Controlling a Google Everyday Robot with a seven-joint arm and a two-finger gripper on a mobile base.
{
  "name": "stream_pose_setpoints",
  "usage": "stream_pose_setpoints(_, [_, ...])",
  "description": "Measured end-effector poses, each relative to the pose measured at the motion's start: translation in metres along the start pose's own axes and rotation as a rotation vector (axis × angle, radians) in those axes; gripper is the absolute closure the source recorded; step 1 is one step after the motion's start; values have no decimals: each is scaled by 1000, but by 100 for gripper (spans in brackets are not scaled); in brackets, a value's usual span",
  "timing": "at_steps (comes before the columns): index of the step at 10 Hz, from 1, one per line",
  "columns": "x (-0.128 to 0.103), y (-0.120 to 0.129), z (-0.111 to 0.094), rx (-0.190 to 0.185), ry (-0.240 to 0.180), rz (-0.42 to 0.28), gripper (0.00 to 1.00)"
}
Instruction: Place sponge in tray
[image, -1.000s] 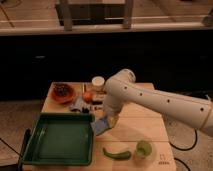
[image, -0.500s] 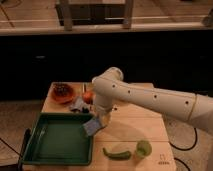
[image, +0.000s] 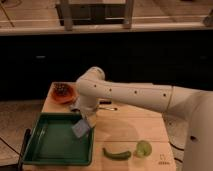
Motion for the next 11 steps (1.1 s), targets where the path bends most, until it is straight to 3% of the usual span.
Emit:
stream_pose_setpoints(4, [-24,-24,11,-16,-16,-75,95])
stream_pose_setpoints(6, [-25,-30,16,-30,-21,-119,95])
stream_pose_setpoints(11, [-24,-43,22,-26,-38,-147,95])
